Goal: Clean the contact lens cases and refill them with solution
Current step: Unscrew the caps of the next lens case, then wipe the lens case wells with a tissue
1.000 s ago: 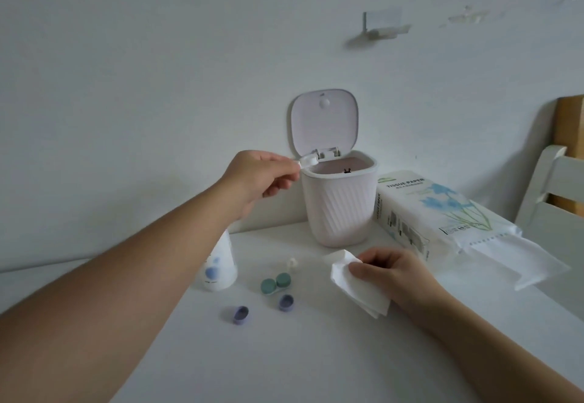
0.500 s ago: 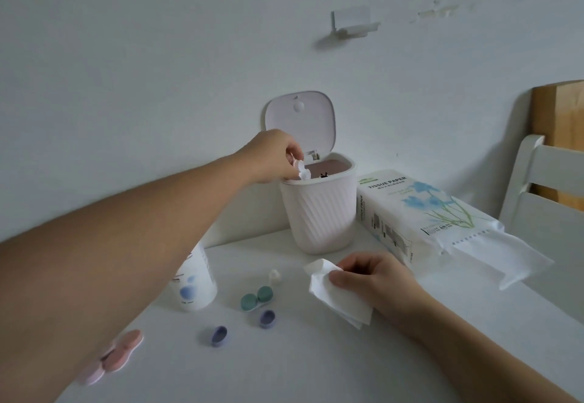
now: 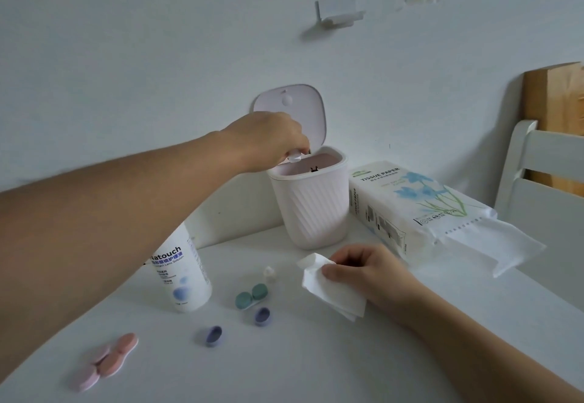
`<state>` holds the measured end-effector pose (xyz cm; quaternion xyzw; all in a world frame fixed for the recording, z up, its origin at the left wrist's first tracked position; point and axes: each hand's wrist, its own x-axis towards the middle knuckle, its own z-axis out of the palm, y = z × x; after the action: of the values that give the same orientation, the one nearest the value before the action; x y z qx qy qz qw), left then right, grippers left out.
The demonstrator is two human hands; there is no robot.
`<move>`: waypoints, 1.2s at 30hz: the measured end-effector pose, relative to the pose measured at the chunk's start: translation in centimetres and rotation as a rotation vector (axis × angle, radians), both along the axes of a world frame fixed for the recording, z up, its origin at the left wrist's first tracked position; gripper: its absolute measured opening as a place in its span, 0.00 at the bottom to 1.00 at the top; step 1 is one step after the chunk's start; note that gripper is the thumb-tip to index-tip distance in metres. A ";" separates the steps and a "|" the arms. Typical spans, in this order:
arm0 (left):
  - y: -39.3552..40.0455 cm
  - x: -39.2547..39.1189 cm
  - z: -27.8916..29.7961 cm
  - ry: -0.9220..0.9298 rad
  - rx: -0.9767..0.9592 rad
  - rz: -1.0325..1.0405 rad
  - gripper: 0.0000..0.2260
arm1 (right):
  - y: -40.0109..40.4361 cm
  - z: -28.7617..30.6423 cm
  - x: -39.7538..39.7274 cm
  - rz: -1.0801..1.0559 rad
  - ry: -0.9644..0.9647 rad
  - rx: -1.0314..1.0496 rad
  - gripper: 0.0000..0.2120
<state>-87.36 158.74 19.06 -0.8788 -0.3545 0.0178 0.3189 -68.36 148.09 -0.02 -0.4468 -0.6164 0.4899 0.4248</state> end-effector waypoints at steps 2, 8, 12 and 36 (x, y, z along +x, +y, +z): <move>-0.3 0.0 0.0 0.018 0.040 -0.029 0.14 | 0.0 0.0 0.0 -0.004 -0.004 0.001 0.08; -1.4 0.2 0.3 0.108 0.122 -0.034 0.14 | -0.2 0.1 0.1 0.002 0.004 0.005 0.09; -1.9 0.2 0.5 0.103 0.156 -0.060 0.13 | -0.2 0.2 0.0 -0.002 0.020 0.006 0.09; -5.0 -2.5 -3.5 -0.979 -0.083 0.203 0.07 | -0.1 0.3 0.2 -0.013 0.054 -0.030 0.09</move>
<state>-89.90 153.73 15.56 -0.7573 -0.5450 -0.3516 0.0766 -68.21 147.96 0.25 -0.4436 -0.5945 0.5081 0.4378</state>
